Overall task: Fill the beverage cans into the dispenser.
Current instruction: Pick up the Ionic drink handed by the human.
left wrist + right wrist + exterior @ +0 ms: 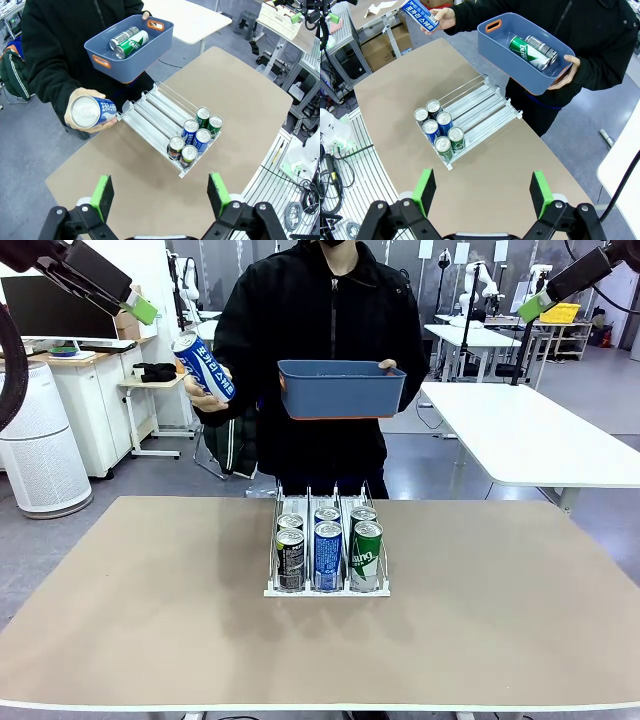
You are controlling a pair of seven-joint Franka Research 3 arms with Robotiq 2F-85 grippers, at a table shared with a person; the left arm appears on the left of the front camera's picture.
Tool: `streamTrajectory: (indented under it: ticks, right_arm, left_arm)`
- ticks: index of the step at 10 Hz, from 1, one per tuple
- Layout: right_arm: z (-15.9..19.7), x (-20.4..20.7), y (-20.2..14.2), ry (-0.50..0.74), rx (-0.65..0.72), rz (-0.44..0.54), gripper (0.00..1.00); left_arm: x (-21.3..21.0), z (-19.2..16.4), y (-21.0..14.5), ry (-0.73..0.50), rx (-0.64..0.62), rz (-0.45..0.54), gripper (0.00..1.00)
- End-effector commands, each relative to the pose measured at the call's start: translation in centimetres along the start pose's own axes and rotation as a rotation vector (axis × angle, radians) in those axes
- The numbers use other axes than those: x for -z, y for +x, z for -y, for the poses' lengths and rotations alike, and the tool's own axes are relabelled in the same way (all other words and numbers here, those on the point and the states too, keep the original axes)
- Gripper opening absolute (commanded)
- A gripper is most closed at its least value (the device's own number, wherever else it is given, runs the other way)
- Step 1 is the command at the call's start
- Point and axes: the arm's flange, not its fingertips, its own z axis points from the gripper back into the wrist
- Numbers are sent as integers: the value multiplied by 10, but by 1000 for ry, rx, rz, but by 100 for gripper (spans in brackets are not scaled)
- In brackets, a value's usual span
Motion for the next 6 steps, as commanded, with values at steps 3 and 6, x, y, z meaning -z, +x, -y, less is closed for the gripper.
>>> streamTrajectory:
  ticks: [3,6]
  right_arm:
    - [1,1,-1,7,4,7,100]
    - [1,1,-1,7,4,7,100]
  left_arm:
    - [0,-1,0,0,3,2,100]
    - [0,-1,0,0,3,2,100]
